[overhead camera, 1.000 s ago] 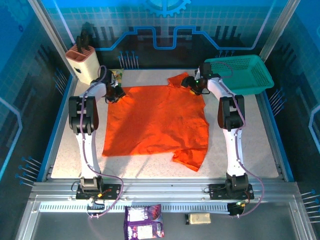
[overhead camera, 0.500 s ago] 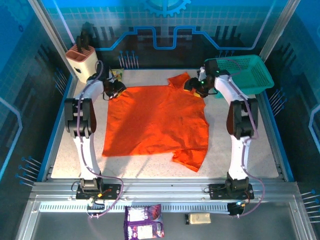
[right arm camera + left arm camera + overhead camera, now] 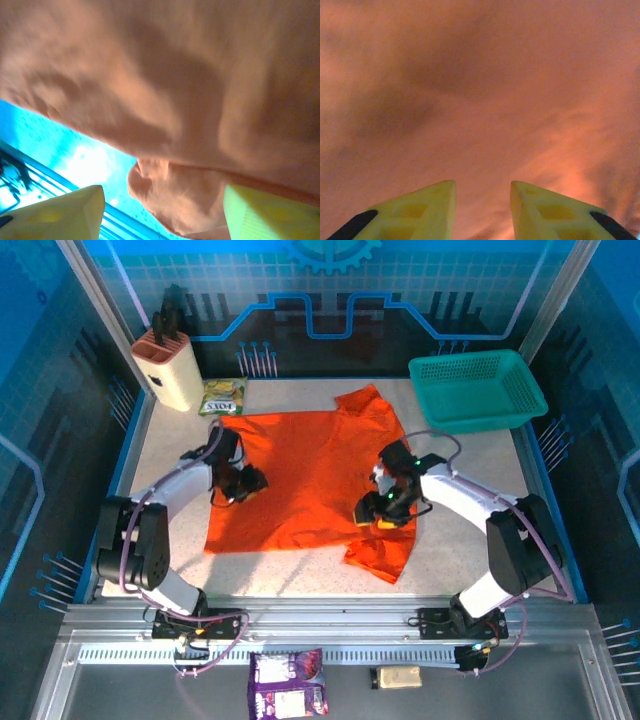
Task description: Fold the inside-out t-shirt
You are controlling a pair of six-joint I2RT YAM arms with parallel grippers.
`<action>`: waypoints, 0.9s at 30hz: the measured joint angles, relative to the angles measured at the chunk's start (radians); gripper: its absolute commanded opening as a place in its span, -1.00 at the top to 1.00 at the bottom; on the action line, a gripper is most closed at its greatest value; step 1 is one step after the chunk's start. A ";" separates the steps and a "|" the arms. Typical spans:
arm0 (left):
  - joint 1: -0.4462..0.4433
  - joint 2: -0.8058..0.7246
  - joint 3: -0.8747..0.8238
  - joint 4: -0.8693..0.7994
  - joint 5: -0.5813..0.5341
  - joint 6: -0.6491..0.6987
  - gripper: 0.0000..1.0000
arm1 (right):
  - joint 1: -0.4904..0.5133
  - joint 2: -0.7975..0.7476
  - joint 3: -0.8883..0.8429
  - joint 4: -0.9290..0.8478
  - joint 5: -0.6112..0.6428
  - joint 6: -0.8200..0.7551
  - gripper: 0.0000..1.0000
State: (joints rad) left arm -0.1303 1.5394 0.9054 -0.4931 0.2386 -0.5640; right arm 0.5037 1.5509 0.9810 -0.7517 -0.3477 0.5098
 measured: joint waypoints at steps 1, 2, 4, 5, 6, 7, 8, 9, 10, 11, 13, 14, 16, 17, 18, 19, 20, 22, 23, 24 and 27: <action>0.001 -0.026 -0.046 0.002 -0.007 -0.010 0.30 | 0.031 -0.006 -0.020 0.004 0.000 0.015 -0.25; 0.001 -0.048 -0.084 0.001 -0.011 -0.015 0.30 | 0.060 -0.010 -0.039 0.011 0.000 0.029 -0.25; 0.001 -0.076 -0.136 0.004 -0.014 -0.026 0.29 | 0.096 -0.016 -0.070 0.034 0.004 0.053 -0.25; 0.001 -0.082 -0.155 0.006 -0.015 -0.032 0.29 | 0.109 -0.019 -0.091 0.047 0.007 0.065 -0.27; 0.001 -0.084 -0.170 0.008 -0.018 -0.037 0.28 | 0.117 -0.021 -0.112 0.055 0.009 0.077 -0.29; 0.001 -0.084 -0.187 0.013 -0.025 -0.040 0.28 | 0.122 -0.023 -0.137 0.065 0.015 0.089 -0.33; 0.001 -0.084 -0.199 0.013 -0.032 -0.040 0.27 | 0.124 -0.026 -0.165 0.073 0.027 0.100 -0.36; 0.001 -0.084 -0.208 0.012 -0.038 -0.041 0.27 | 0.124 -0.030 -0.189 0.075 0.036 0.114 -0.39; 0.001 -0.084 -0.215 0.013 -0.044 -0.041 0.27 | 0.124 -0.036 -0.217 0.080 0.050 0.126 -0.41; 0.001 -0.084 -0.217 0.013 -0.048 -0.041 0.27 | 0.121 -0.050 -0.239 0.082 0.051 0.140 -0.44; 0.001 -0.082 -0.217 0.019 -0.052 -0.042 0.27 | 0.121 -0.084 -0.257 0.093 0.061 0.163 -0.46; 0.001 -0.079 -0.217 0.024 -0.053 -0.043 0.27 | 0.119 -0.094 -0.263 0.092 0.078 0.172 -0.46; 0.001 -0.073 -0.217 0.034 -0.053 -0.044 0.27 | 0.117 -0.102 -0.262 0.078 0.116 0.183 -0.46; 0.001 -0.072 -0.217 0.038 -0.052 -0.045 0.28 | 0.117 -0.106 -0.259 0.066 0.139 0.187 -0.46; 0.001 -0.072 -0.217 0.040 -0.052 -0.048 0.27 | 0.117 -0.111 -0.254 0.053 0.162 0.191 -0.45; 0.001 -0.072 -0.217 0.043 -0.052 -0.048 0.27 | 0.119 -0.117 -0.248 0.032 0.190 0.195 -0.42; 0.001 -0.072 -0.217 0.046 -0.052 -0.048 0.27 | 0.122 -0.125 -0.239 0.010 0.212 0.198 -0.37; 0.001 -0.076 -0.217 0.047 -0.052 -0.050 0.27 | 0.141 -0.140 -0.211 -0.026 0.238 0.202 -0.30; 0.001 -0.079 -0.217 0.046 -0.052 -0.052 0.27 | 0.156 -0.146 -0.193 -0.036 0.241 0.202 -0.27; 0.001 -0.085 -0.217 0.045 -0.052 -0.056 0.27 | 0.175 -0.148 -0.170 -0.045 0.242 0.202 -0.23; 0.001 -0.111 -0.217 0.041 -0.055 -0.065 0.26 | 0.247 -0.144 -0.102 -0.053 0.233 0.202 -0.15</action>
State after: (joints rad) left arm -0.1291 1.4281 0.6880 -0.4519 0.1837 -0.6292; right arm 0.7509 1.4071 0.8791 -0.8043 -0.1143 0.7120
